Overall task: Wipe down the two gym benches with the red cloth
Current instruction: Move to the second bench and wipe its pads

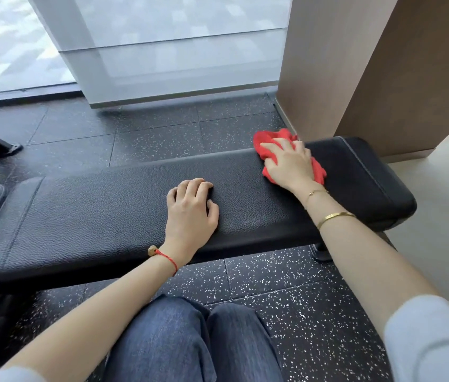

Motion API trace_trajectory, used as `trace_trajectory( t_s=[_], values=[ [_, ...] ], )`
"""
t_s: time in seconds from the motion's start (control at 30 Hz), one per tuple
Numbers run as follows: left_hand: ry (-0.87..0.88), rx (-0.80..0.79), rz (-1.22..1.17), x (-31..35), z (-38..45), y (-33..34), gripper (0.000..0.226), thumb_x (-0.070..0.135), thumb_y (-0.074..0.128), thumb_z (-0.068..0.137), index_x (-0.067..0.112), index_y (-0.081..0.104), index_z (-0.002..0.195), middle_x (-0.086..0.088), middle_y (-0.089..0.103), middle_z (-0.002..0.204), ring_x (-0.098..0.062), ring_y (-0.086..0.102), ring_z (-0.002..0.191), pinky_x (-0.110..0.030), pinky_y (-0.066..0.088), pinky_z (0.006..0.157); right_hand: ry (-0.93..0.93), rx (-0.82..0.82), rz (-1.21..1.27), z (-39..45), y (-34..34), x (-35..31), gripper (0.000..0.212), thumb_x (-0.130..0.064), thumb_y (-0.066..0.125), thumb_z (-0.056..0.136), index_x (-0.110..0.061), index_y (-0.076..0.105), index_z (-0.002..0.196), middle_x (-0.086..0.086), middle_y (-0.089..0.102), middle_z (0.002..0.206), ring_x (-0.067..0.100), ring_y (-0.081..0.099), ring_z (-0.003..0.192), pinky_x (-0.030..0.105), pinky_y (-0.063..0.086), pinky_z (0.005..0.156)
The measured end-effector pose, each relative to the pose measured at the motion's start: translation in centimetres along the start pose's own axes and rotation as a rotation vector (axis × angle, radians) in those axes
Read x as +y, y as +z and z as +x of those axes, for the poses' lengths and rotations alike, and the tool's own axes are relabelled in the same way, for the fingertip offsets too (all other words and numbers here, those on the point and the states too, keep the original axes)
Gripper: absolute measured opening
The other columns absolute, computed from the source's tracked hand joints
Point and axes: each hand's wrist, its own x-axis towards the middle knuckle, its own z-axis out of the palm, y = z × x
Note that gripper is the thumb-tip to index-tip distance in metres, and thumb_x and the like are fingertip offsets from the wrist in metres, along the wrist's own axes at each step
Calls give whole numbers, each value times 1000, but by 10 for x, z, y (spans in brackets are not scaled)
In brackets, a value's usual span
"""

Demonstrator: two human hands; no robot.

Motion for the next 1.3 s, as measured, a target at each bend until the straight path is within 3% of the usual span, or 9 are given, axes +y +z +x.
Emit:
trace_trajectory(
  t_s=[0.17,0.37,0.6,0.73,0.83,1.1,1.3],
  values=[
    [-10,-20,-6,0,0,-1,33,24,52,87,16,62,117,-1,61,126,-26,51,121,-44,36,106,-236,-61,20,-33,10,-56,46,-38,50,90,-42,50,136,-9,43,147,29,40,124,39,29,104],
    [-21,-4,-77,-3,-6,-7,29,16,54,88,12,66,113,-3,64,126,-26,55,123,-46,36,109,-387,-62,38,-80,1,-40,47,-40,52,89,-45,50,136,-15,44,146,26,42,121,39,31,103],
    [12,47,-6,-37,-14,-25,32,25,50,91,12,67,115,-3,65,125,-26,57,120,-43,39,105,-141,12,14,-62,-5,6,46,-38,54,90,-44,50,136,-12,44,147,30,41,123,42,29,106],
    [-54,50,77,-75,-29,-36,39,28,47,91,12,63,123,-5,62,132,-28,53,125,-44,36,108,-24,-22,4,-27,4,-19,46,-39,47,93,-40,46,139,-7,37,151,35,33,130,43,23,111],
    [-106,53,99,-95,-38,-43,43,32,44,91,12,63,125,-7,61,133,-29,51,126,-45,35,109,-38,-76,9,-11,12,-51,47,-39,44,94,-38,43,141,-5,34,153,37,31,132,44,21,113],
    [-203,72,63,-100,-47,-43,46,35,45,89,13,63,126,-6,61,132,-29,50,127,-45,35,109,-310,-118,-2,-52,24,-130,51,-42,46,91,-40,44,141,-7,38,150,33,39,122,41,28,106],
    [-213,82,48,-100,-48,-43,45,31,48,88,13,63,126,-5,61,133,-28,50,127,-45,34,110,-519,-84,57,-118,13,-105,52,-44,45,85,-44,48,137,-14,45,145,24,43,116,38,32,101]
  ],
)
